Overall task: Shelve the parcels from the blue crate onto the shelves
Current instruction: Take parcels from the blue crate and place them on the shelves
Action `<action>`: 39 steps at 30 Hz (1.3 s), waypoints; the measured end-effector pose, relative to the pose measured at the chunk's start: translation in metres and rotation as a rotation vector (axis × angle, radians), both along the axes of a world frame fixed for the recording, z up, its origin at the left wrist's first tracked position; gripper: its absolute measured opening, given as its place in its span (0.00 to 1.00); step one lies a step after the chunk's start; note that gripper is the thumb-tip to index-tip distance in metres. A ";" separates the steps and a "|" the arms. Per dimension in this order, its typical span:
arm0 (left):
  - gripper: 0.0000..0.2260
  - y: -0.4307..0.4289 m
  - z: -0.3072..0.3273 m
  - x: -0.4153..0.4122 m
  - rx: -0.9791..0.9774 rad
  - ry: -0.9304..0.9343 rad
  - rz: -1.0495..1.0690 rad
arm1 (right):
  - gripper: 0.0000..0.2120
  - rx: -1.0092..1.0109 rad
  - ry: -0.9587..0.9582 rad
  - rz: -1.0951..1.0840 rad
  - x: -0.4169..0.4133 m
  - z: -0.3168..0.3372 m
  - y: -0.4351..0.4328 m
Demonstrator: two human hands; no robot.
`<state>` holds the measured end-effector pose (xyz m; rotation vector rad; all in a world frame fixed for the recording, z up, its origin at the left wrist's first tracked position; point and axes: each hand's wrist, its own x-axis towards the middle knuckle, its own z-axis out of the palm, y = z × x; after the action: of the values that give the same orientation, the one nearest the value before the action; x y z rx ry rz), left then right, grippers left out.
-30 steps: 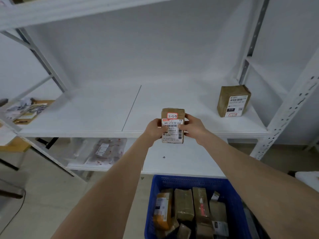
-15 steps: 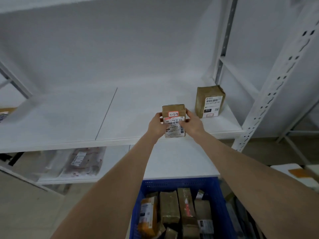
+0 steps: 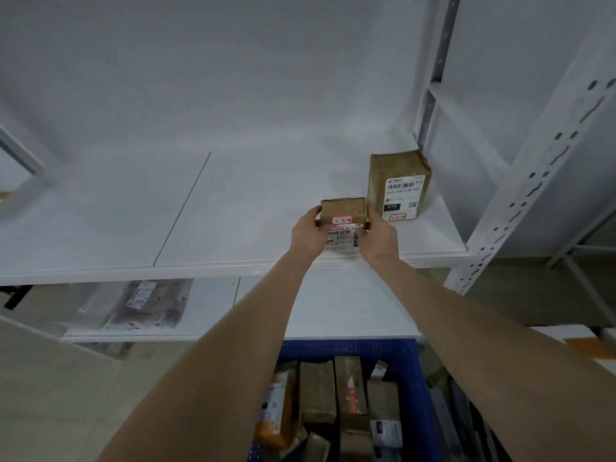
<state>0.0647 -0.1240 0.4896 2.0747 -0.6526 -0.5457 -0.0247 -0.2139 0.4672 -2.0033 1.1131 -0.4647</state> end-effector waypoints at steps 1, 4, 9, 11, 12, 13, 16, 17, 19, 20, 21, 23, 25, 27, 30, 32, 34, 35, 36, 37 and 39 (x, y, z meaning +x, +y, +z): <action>0.20 -0.001 -0.003 0.003 0.009 0.002 -0.002 | 0.27 0.004 0.000 0.003 0.002 -0.003 0.000; 0.21 -0.002 -0.010 0.010 0.037 0.011 -0.014 | 0.26 0.001 0.013 0.020 0.007 -0.011 0.001; 0.24 -0.001 -0.016 0.016 0.105 -0.098 -0.072 | 0.22 -0.035 0.046 0.025 0.012 -0.015 0.004; 0.29 0.000 -0.014 0.017 0.117 -0.192 -0.095 | 0.23 -0.064 0.056 0.028 0.012 -0.011 0.005; 0.30 0.001 -0.012 0.016 0.116 -0.246 -0.106 | 0.25 -0.089 0.061 0.034 0.011 -0.008 0.006; 0.30 0.003 -0.010 0.016 0.122 -0.306 -0.116 | 0.28 -0.122 0.072 0.043 0.010 -0.005 0.006; 0.26 0.009 -0.006 0.015 0.190 -0.504 -0.153 | 0.29 -0.286 0.119 0.095 0.007 0.005 0.007; 0.24 0.009 -0.005 0.015 0.219 -0.559 -0.163 | 0.26 -0.350 0.141 0.117 0.007 0.007 0.007; 0.22 0.010 -0.003 0.017 0.260 -0.648 -0.174 | 0.22 -0.429 0.189 0.144 0.008 0.010 0.005; 0.22 0.010 -0.002 0.017 0.272 -0.692 -0.183 | 0.21 -0.457 0.208 0.154 0.009 0.010 0.005; 0.21 0.010 -0.001 0.017 0.275 -0.741 -0.195 | 0.20 -0.486 0.223 0.162 0.009 0.010 0.005; 0.21 0.010 -0.001 0.017 0.265 -0.819 -0.226 | 0.18 -0.520 0.246 0.166 0.009 0.010 0.005; 0.20 0.010 -0.002 0.017 0.272 -0.853 -0.235 | 0.16 -0.521 0.264 0.167 0.009 0.009 0.005; 0.20 0.010 -0.005 0.016 0.273 -0.883 -0.227 | 0.16 -0.527 0.272 0.175 0.010 0.008 0.006; 0.19 0.007 -0.007 0.018 0.229 -0.925 -0.219 | 0.16 -0.540 0.268 0.165 0.011 0.007 0.005; 0.20 0.006 -0.008 0.020 0.182 -0.967 -0.236 | 0.15 -0.544 0.269 0.147 0.013 0.007 0.004; 0.22 0.003 -0.012 0.024 0.161 -1.019 -0.235 | 0.14 -0.545 0.269 0.135 0.016 0.006 0.002; 0.22 0.003 -0.014 0.026 0.150 -1.029 -0.237 | 0.14 -0.542 0.266 0.133 0.018 0.006 0.001; 0.22 0.002 -0.015 0.027 0.136 -1.033 -0.237 | 0.15 -0.539 0.262 0.130 0.020 0.006 0.000; 0.22 0.000 -0.014 0.028 0.124 -1.029 -0.236 | 0.15 -0.538 0.259 0.127 0.022 0.005 -0.002; 0.21 -0.004 -0.015 0.032 0.116 -1.013 -0.226 | 0.14 -0.538 0.258 0.119 0.027 0.004 -0.005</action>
<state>0.0965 -0.1278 0.4751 2.3289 -1.4557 0.4286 0.0020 -0.2186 0.4714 -2.6452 1.0911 -0.4900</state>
